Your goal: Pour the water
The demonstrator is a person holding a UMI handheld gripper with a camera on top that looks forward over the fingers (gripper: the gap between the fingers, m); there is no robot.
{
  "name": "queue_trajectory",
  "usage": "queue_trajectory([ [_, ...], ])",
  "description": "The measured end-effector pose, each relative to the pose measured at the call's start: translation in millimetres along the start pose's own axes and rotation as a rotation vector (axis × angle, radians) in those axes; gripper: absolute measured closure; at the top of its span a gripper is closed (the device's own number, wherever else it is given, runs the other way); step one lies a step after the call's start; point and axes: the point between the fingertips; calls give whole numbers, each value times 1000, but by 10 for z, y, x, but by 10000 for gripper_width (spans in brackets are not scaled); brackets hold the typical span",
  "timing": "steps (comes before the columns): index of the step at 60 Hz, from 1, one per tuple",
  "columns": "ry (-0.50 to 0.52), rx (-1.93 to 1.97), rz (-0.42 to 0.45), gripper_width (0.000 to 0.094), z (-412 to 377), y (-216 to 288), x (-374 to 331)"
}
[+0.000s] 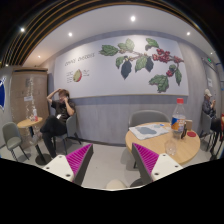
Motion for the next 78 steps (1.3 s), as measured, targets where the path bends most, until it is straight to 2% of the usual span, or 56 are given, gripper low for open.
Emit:
queue_trajectory([
  [14,3,-7,9,107,-41,149,-87],
  [19,-3,-3,28,106,190,71,48],
  [25,-54,-3,37,108,414,177,-86],
  [31,-139,-5,50,105,998,207,40],
  [43,-328,-51,84,107,2169,314,493],
  [51,-407,-79,87,108,2746,333,794],
  [61,-353,-89,82,112,2981,303,1137],
  [64,-347,-97,87,162,2995,300,1215],
  [65,-342,-102,90,219,2987,304,1241],
  [67,-330,-109,96,416,2979,305,1287],
  [69,-337,-100,123,428,2994,312,1355],
  [75,-321,-109,151,574,2983,338,1391],
  [78,-328,-91,164,599,3008,364,1394],
])
Point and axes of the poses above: the point between the fingertips, and its own axes, seen from behind it with the camera up: z to the right, y up, x forward, the way the camera looks, and after that the axes turned 11 degrees about z, right-handed
